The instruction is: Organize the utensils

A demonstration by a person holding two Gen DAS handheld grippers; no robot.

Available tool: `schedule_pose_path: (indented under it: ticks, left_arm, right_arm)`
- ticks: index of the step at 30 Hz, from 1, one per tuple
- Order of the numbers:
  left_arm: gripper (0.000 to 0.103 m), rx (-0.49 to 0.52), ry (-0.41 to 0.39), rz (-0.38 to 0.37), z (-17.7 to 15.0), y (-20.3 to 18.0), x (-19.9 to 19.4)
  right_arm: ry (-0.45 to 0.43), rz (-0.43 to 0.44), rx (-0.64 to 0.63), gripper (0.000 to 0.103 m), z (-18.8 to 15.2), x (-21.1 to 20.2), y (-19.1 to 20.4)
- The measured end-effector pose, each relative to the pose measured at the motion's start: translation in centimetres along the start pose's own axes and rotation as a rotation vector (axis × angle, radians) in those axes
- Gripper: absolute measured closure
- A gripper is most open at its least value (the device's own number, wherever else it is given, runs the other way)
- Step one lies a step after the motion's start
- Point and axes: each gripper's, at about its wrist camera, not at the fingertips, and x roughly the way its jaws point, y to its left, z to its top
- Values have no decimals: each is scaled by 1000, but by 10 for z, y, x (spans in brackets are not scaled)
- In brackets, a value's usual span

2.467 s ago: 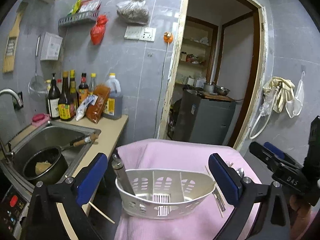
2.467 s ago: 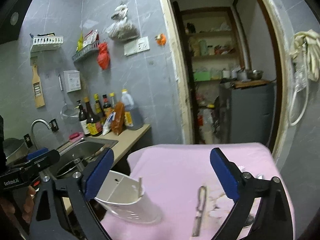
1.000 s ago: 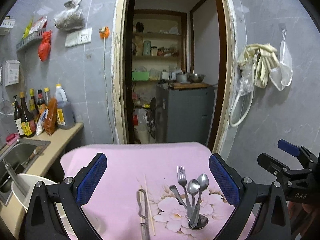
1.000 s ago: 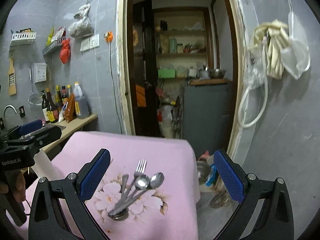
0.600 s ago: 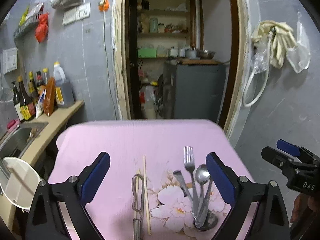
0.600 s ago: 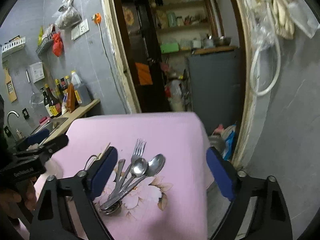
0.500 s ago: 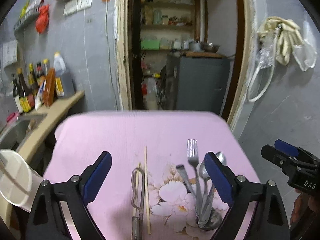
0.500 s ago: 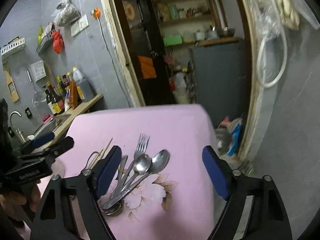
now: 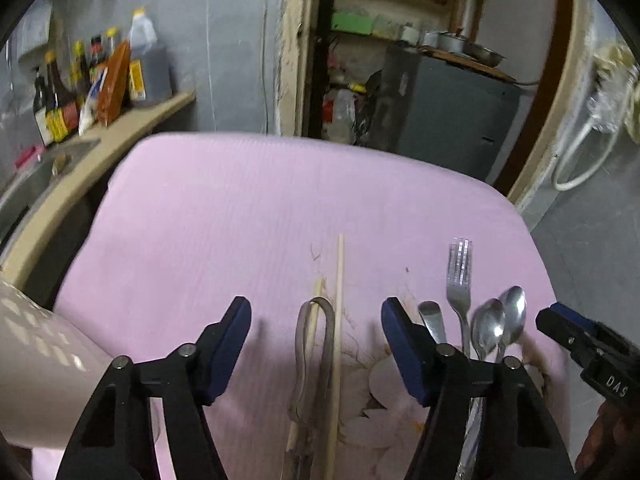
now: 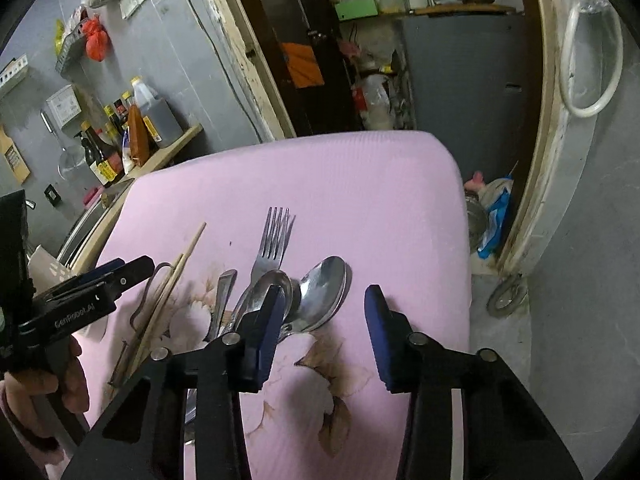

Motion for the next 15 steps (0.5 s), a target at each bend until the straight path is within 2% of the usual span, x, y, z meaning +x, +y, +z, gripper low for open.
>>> schedule_pose_path:
  ticks: [4, 7, 9, 15]
  left_arm:
    - [49, -46, 56, -51, 4, 9, 13]
    - [51, -61, 105, -85, 6, 14, 23]
    - [51, -84, 134, -106, 6, 19, 29]
    - [59, -119, 161, -147, 6, 26, 35]
  right_arm:
    - [28, 29, 25, 72, 6, 15, -6]
    - [49, 50, 37, 73, 10, 25, -14]
    - [62, 65, 46, 79, 11, 30, -16]
    - [73, 93, 72, 88, 11, 39, -21]
